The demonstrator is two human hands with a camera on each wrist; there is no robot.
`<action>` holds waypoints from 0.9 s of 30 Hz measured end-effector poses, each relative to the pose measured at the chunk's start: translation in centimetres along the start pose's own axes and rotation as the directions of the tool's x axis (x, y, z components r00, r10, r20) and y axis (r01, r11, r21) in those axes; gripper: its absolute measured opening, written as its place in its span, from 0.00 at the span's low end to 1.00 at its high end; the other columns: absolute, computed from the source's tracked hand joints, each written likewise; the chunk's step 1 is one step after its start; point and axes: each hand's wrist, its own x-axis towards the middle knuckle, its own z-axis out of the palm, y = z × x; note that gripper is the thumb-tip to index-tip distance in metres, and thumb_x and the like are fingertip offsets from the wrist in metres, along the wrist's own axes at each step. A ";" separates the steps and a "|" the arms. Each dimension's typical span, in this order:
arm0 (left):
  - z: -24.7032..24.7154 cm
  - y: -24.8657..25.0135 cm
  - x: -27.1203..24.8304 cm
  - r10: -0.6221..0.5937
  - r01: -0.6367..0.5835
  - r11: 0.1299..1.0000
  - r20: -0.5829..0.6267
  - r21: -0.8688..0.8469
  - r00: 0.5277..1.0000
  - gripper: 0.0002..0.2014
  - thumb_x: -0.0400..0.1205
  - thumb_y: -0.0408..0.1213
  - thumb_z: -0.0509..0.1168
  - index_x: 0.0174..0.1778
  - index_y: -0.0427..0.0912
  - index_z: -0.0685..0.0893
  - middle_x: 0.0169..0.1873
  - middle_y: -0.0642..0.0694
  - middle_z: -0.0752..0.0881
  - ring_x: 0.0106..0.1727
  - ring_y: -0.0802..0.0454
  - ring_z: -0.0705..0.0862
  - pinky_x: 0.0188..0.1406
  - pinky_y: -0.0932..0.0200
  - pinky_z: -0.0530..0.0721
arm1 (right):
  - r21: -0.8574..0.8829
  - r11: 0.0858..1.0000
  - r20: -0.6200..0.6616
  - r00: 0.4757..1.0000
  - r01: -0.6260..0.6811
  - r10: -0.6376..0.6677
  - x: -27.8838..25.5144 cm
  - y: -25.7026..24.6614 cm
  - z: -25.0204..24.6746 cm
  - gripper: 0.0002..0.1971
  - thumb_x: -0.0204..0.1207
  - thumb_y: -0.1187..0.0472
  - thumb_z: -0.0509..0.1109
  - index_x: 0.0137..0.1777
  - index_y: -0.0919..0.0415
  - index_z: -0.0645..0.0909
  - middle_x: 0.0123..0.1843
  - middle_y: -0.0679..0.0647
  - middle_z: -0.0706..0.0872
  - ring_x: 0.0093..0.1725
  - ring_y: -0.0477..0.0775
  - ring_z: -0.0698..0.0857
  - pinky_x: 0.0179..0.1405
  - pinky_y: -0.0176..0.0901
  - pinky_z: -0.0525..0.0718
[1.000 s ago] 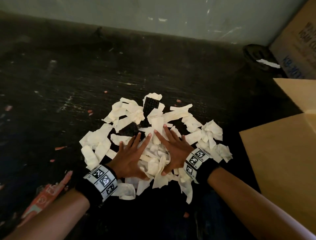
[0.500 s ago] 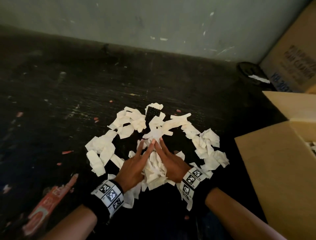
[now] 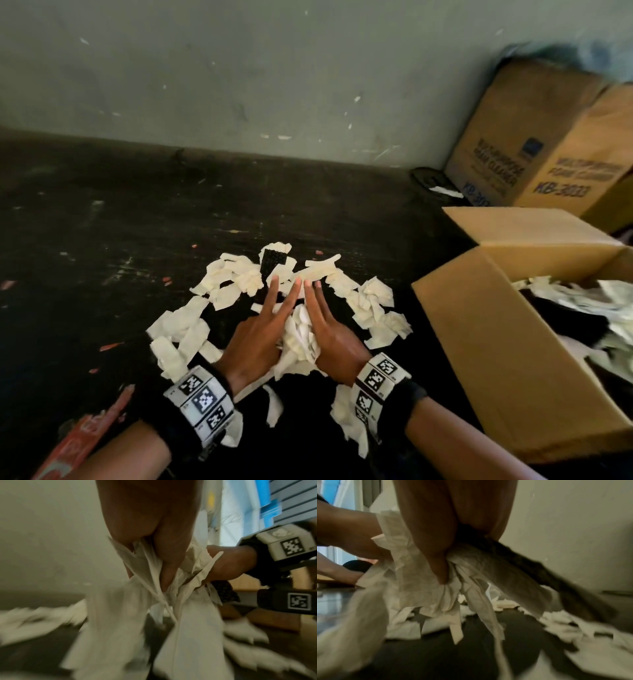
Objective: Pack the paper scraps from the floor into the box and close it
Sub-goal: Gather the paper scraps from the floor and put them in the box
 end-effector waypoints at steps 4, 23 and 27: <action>-3.8 4.1 1.4 0.102 -0.095 0.994 -0.125 0.062 0.987 0.52 0.77 0.28 0.62 0.75 0.68 0.27 0.82 0.46 0.31 0.24 0.58 0.75 0.19 0.68 0.70 | -0.043 0.997 -0.160 0.985 0.066 -0.072 -1.5 -0.2 -5.6 0.63 0.73 0.66 0.73 0.71 0.38 0.14 0.84 0.55 0.28 0.64 0.73 0.81 0.51 0.61 0.86; 1.5 38.0 15.9 0.412 -0.413 0.911 -0.072 0.012 0.908 0.53 0.76 0.53 0.71 0.74 0.74 0.30 0.84 0.45 0.40 0.72 0.37 0.75 0.63 0.45 0.77 | -0.086 0.996 -0.242 0.970 -0.014 -0.007 -21.9 19.5 -32.3 0.59 0.72 0.53 0.77 0.82 0.54 0.29 0.86 0.51 0.49 0.83 0.47 0.59 0.69 0.14 0.56; 4.9 41.0 18.5 0.446 -0.447 0.894 0.133 -0.023 0.885 0.55 0.74 0.40 0.74 0.80 0.64 0.35 0.82 0.42 0.34 0.80 0.40 0.61 0.69 0.50 0.72 | -0.187 0.958 -0.041 0.976 -0.219 0.215 -24.4 24.5 -33.5 0.66 0.64 0.54 0.82 0.82 0.55 0.28 0.84 0.55 0.60 0.78 0.53 0.69 0.72 0.35 0.66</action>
